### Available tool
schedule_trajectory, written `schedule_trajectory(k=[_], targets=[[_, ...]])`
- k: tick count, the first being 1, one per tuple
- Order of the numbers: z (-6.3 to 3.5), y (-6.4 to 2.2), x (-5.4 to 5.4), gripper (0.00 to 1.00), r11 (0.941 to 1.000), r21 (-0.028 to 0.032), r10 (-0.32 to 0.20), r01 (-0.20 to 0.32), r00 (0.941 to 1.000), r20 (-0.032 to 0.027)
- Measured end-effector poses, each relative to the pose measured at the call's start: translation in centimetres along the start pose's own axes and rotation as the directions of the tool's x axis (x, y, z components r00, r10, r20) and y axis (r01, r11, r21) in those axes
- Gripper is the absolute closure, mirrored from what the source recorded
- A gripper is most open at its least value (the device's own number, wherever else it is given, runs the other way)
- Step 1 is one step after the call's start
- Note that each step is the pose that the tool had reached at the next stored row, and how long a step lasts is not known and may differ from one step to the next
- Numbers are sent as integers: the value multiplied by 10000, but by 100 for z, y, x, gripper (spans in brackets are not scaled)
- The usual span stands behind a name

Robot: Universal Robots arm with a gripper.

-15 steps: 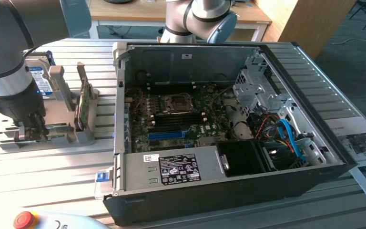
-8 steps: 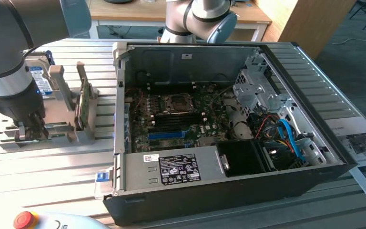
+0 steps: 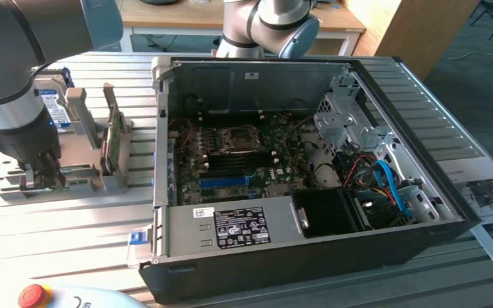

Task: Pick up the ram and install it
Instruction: 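Pick up the ram and move it above insertion slot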

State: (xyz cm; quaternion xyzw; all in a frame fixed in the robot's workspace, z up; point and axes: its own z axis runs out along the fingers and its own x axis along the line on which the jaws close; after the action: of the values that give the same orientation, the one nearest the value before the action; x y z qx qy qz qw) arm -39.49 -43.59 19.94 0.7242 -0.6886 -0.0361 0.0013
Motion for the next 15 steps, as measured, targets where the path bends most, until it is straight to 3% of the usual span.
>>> schedule_trajectory(k=[15], targets=[[-19, 1, -1, 88, 10000, 3, 89, -89, 10000, 4]])
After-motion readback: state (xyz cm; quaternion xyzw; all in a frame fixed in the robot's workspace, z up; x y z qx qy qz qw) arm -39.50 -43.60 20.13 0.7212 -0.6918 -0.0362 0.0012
